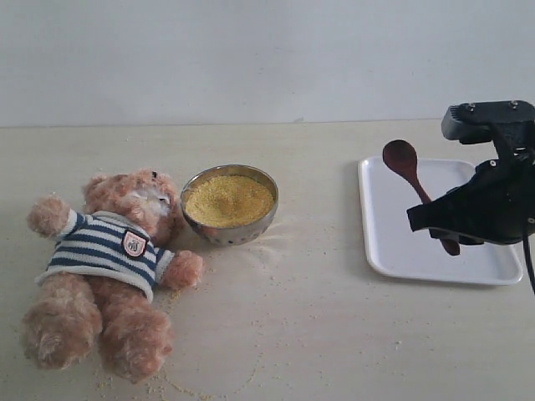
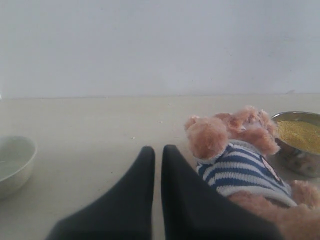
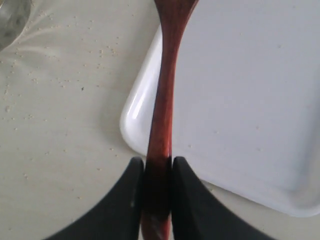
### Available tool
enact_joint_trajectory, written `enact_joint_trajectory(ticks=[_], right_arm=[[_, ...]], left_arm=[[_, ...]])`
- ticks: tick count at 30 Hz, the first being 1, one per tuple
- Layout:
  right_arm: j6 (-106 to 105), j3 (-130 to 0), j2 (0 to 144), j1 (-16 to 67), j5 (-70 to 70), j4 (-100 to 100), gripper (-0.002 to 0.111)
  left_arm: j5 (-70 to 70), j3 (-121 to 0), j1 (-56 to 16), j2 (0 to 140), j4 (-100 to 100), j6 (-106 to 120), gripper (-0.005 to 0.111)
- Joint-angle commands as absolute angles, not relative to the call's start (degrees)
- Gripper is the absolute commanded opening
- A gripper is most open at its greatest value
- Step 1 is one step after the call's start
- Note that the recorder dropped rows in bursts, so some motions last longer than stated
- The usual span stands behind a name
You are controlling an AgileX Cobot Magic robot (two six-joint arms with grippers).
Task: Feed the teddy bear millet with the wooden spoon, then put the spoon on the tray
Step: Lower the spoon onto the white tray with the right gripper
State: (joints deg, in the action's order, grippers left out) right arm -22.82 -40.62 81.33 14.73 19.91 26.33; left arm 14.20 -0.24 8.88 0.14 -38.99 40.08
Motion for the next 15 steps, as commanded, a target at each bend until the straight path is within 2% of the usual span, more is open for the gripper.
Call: enact_joint_trajectory(ticks=[1,15], right_arm=[[-18.73,-40.9,83.42,13.35,14.17,22.76,0.0],[-17.15,-51.56,102.17,11.8,18.58,17.87,0.0]], left_arm=[[13.52,0.0,8.58,0.0,-39.83,40.31,0.005],[13.52,0.0,8.58,0.0,-39.83,40.31,0.005]])
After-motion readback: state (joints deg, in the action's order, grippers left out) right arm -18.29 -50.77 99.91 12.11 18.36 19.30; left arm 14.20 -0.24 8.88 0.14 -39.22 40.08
